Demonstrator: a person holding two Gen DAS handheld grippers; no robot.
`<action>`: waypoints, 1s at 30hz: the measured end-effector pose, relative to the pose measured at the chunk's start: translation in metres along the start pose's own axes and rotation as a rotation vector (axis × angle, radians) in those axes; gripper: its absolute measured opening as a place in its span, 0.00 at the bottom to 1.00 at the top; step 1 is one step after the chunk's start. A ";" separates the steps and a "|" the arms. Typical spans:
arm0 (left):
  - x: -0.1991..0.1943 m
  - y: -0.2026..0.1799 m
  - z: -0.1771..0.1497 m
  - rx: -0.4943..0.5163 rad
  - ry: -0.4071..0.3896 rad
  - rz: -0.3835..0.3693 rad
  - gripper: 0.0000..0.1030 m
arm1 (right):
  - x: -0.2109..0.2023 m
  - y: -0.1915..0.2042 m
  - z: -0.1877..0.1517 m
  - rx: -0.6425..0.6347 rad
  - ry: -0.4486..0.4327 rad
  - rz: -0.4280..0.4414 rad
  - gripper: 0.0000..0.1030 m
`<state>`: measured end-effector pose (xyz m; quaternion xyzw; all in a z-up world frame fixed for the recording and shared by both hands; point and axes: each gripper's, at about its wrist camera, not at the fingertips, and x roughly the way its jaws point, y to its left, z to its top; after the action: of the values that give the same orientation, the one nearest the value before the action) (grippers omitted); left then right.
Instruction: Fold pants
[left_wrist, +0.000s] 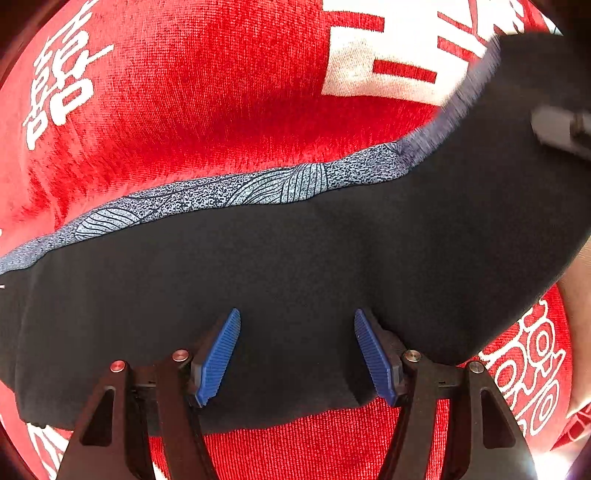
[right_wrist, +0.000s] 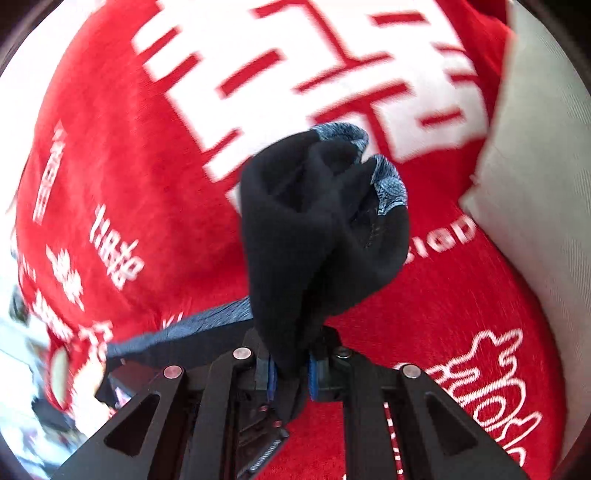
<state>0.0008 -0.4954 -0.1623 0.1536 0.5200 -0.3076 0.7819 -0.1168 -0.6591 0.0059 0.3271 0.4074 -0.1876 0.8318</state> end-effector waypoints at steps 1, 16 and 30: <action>-0.001 0.003 0.000 0.003 0.004 -0.016 0.64 | 0.000 0.013 0.000 -0.043 0.001 -0.006 0.13; -0.091 0.264 -0.004 -0.270 0.065 0.099 0.80 | 0.075 0.209 -0.084 -0.613 0.128 -0.173 0.13; -0.097 0.326 -0.014 -0.303 0.127 -0.004 0.80 | 0.111 0.251 -0.175 -0.821 0.235 -0.295 0.60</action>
<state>0.1731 -0.2074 -0.1063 0.0519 0.6091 -0.2169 0.7611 -0.0021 -0.3626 -0.0644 -0.0722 0.5820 -0.0885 0.8051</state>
